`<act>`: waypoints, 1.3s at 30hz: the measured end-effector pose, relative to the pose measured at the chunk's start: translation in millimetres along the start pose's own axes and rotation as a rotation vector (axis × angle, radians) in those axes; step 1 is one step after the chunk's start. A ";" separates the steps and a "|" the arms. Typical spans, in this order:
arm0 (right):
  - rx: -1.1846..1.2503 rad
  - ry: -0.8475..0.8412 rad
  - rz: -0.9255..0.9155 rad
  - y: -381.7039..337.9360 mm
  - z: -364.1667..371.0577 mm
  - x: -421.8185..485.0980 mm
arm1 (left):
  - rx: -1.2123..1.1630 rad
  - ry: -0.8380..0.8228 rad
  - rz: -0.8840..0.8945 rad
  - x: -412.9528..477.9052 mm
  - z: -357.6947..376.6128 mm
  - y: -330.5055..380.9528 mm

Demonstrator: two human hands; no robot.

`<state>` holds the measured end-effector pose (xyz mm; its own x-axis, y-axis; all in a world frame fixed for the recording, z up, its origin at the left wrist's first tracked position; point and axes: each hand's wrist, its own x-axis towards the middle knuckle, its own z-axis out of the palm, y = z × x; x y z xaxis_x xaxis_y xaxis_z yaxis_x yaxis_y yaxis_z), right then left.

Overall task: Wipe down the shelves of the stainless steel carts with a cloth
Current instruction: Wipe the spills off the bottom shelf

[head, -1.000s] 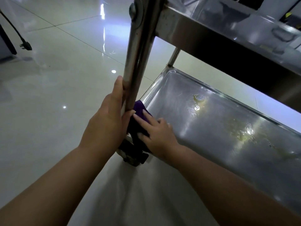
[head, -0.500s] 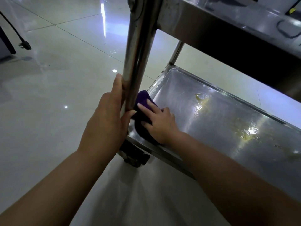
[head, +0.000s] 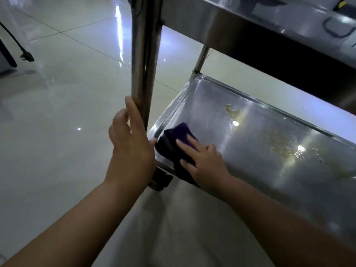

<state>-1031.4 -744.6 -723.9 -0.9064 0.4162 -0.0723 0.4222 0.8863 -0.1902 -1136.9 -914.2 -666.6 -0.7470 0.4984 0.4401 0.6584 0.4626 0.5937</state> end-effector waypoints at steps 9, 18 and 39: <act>0.104 0.050 0.703 99.0 -30.0 -23.7 | 0.448 -0.456 0.490 -47.2 43.9 19.5; -0.064 -0.017 0.086 99.4 -24.0 -33.2 | 0.371 -0.687 0.443 -30.9 69.0 25.2; 0.095 0.044 0.751 136.7 -34.2 -4.3 | 0.447 -0.608 0.348 -30.9 83.5 32.4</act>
<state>-969.3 -618.3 -716.0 -0.3734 0.9105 -0.1774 0.9210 0.3409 -0.1887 -1084.7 -853.3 -717.2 -0.3979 0.9169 0.0319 0.9131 0.3925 0.1105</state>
